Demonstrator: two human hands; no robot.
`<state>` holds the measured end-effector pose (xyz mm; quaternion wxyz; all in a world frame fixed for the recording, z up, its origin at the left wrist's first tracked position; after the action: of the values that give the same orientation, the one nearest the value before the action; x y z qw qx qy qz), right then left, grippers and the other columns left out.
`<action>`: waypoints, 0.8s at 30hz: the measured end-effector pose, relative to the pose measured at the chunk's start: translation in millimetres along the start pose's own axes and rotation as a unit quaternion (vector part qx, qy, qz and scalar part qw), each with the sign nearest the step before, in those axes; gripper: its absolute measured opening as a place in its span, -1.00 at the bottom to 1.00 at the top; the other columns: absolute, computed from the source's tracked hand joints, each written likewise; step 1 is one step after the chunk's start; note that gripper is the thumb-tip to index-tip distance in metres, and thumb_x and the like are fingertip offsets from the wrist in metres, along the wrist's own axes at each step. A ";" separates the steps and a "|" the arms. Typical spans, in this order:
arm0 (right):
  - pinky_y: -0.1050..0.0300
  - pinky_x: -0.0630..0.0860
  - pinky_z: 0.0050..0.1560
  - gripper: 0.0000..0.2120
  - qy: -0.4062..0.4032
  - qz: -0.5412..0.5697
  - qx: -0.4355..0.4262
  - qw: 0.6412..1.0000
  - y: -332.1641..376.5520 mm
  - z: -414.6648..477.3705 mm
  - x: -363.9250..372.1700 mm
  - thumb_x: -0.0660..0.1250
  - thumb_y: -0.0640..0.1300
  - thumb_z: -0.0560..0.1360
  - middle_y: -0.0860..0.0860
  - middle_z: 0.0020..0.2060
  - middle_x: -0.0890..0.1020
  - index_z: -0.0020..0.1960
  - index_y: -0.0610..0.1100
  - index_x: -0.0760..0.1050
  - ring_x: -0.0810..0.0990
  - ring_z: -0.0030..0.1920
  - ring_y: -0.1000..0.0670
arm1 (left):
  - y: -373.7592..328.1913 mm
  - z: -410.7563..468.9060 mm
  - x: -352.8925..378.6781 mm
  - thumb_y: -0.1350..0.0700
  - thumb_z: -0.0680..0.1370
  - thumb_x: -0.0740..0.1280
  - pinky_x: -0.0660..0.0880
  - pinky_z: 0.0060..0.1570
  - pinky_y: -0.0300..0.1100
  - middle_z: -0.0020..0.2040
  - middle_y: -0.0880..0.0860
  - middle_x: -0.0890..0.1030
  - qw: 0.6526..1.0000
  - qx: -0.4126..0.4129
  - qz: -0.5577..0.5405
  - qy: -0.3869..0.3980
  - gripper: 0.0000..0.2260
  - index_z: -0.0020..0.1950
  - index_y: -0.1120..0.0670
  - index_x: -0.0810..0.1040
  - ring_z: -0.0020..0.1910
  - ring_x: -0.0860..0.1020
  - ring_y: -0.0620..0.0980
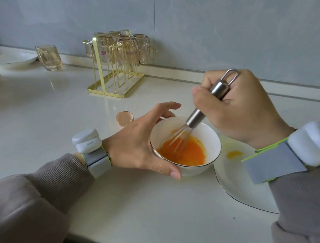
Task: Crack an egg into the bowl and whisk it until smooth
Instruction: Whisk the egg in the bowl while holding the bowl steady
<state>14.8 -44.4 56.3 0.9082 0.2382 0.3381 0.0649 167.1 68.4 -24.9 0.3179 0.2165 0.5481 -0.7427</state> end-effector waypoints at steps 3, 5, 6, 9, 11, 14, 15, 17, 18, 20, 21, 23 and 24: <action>0.28 0.14 -0.49 -0.65 -0.016 -0.025 0.006 1.000 -3.1 1.4 -3.4 0.32 -0.06 0.46 0.05 -0.52 0.34 -0.39 -0.23 0.37 0.28 -0.48 0.03 | 0.3 -0.4 -0.4 -0.52 0.13 0.46 0.46 0.24 -0.34 0.33 -0.12 0.45 1.000 0.000 0.004 0.002 0.12 0.55 -0.13 0.10 0.33 0.52 -0.11; 0.24 0.13 -0.49 -0.66 -0.014 -0.022 0.020 0.999 -5.5 3.2 -11.4 0.30 -0.09 0.42 0.02 -0.54 0.27 -0.39 -0.31 0.38 0.24 -0.47 0.01 | 0.3 -0.6 0.1 -0.51 0.13 0.47 0.47 0.24 -0.33 0.33 -0.11 0.45 1.000 0.000 0.003 0.000 0.13 0.55 -0.12 0.11 0.33 0.53 -0.09; 0.22 0.13 -0.48 -0.66 -0.004 -0.012 0.022 1.000 -5.6 3.1 -12.5 0.30 -0.10 0.42 0.01 -0.54 0.26 -0.38 -0.34 0.38 0.23 -0.48 0.02 | 0.7 -0.7 0.2 -0.50 0.13 0.47 0.49 0.24 -0.31 0.32 -0.10 0.45 1.000 0.003 0.002 -0.001 0.13 0.56 -0.10 0.11 0.33 0.53 -0.07; 0.26 0.15 -0.47 -0.66 0.021 0.007 0.009 1.000 -3.0 0.9 -4.3 0.32 -0.06 0.48 0.05 -0.54 0.33 -0.37 -0.27 0.42 0.28 -0.51 0.05 | 0.0 -0.8 0.2 -0.51 0.13 0.47 0.48 0.26 -0.33 0.32 -0.16 0.43 1.000 -0.001 0.003 0.001 0.13 0.56 -0.12 0.10 0.34 0.51 -0.12; 0.29 0.17 -0.47 -0.66 0.010 -0.011 0.006 1.000 -2.8 0.9 -0.8 0.32 -0.03 0.49 0.05 -0.52 0.37 -0.36 -0.22 0.43 0.31 -0.50 0.05 | 0.5 -0.7 -0.3 -0.51 0.13 0.47 0.52 0.30 -0.19 0.33 -0.13 0.44 1.000 -0.001 0.005 0.002 0.13 0.56 -0.13 0.10 0.34 0.51 -0.08; 0.17 0.16 -0.47 -0.66 -0.016 -0.026 0.018 0.999 -4.2 3.0 -9.9 0.29 -0.09 0.43 -0.14 -0.49 0.34 -0.37 -0.33 0.40 0.27 -0.46 0.00 | 1.0 -0.3 0.6 -0.49 0.14 0.49 0.56 0.27 -0.04 0.34 -0.05 0.45 1.000 0.003 0.002 0.000 0.13 0.56 -0.09 0.11 0.32 0.54 -0.01; 0.11 0.17 -0.45 -0.65 -0.010 -0.016 0.022 1.000 -3.6 3.6 -11.9 0.29 -0.10 0.42 -0.20 -0.47 0.34 -0.36 -0.38 0.41 0.25 -0.45 -0.01 | 1.1 -0.3 0.6 -0.49 0.15 0.49 0.57 0.27 -0.06 0.34 -0.04 0.46 1.000 0.006 0.003 -0.002 0.13 0.56 -0.07 0.11 0.32 0.55 -0.01; 0.13 0.16 -0.44 -0.65 0.016 0.006 0.019 1.000 -1.1 2.3 -8.9 0.29 -0.09 0.44 -0.20 -0.49 0.33 -0.35 -0.38 0.42 0.26 -0.45 0.00 | 1.1 -0.2 0.4 -0.49 0.14 0.49 0.55 0.28 -0.12 0.33 -0.07 0.45 1.000 0.002 0.002 -0.001 0.13 0.56 -0.08 0.11 0.32 0.54 -0.05; 0.19 0.17 -0.45 -0.65 0.026 0.010 0.015 1.000 -0.3 1.6 -5.5 0.30 -0.08 0.46 -0.13 -0.52 0.33 -0.35 -0.34 0.44 0.27 -0.47 0.02 | 0.9 -0.3 -0.1 -0.49 0.13 0.49 0.54 0.29 -0.15 0.33 -0.09 0.45 1.000 -0.002 0.002 -0.001 0.12 0.55 -0.11 0.11 0.33 0.53 -0.08; 0.29 0.19 -0.47 -0.68 0.028 0.004 0.016 0.999 -0.6 1.0 -2.6 0.32 -0.03 0.48 0.04 -0.58 0.35 -0.36 -0.21 0.46 0.31 -0.51 0.05 | 1.2 -0.5 -0.7 -0.51 0.13 0.47 0.52 0.29 -0.20 0.34 -0.11 0.44 1.000 -0.002 0.006 -0.001 0.12 0.55 -0.13 0.11 0.34 0.52 -0.10; 0.31 0.19 -0.48 -0.70 0.023 -0.003 0.022 0.999 -1.6 1.2 -4.2 0.32 -0.03 0.46 0.07 -0.59 0.36 -0.37 -0.17 0.46 0.32 -0.51 0.06 | 1.2 -0.6 -0.9 -0.51 0.13 0.47 0.51 0.28 -0.23 0.34 -0.10 0.45 1.000 -0.002 0.007 -0.001 0.13 0.55 -0.12 0.11 0.34 0.53 -0.09; 0.27 0.20 -0.49 -0.73 0.017 -0.011 0.037 0.999 -4.2 1.9 -11.5 0.32 -0.05 0.42 0.06 -0.58 0.37 -0.39 -0.17 0.44 0.31 -0.51 0.06 | 0.3 -0.4 -0.3 -0.50 0.13 0.47 0.50 0.24 -0.29 0.34 -0.07 0.46 1.000 -0.002 0.003 -0.001 0.13 0.56 -0.09 0.11 0.32 0.54 -0.09; 0.22 0.21 -0.48 -0.74 0.026 -0.004 0.046 0.999 -4.4 2.2 -14.4 0.31 -0.05 0.40 0.03 -0.57 0.35 -0.39 -0.17 0.43 0.29 -0.51 0.05 | -0.1 -0.5 0.1 -0.49 0.14 0.48 0.51 0.23 -0.28 0.34 -0.05 0.46 1.000 0.001 0.001 -0.001 0.13 0.56 -0.07 0.11 0.31 0.55 -0.08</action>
<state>5.1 -53.2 64.0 0.8872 0.2771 0.3651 0.0520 167.0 68.8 -25.1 0.3192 0.2164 0.5466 -0.7433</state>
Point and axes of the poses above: each hand's wrist, its own z-axis towards the middle knuckle, its own x-axis out of the palm, y = z × x, the point moved 3 cm from there along z, towards the middle knuckle
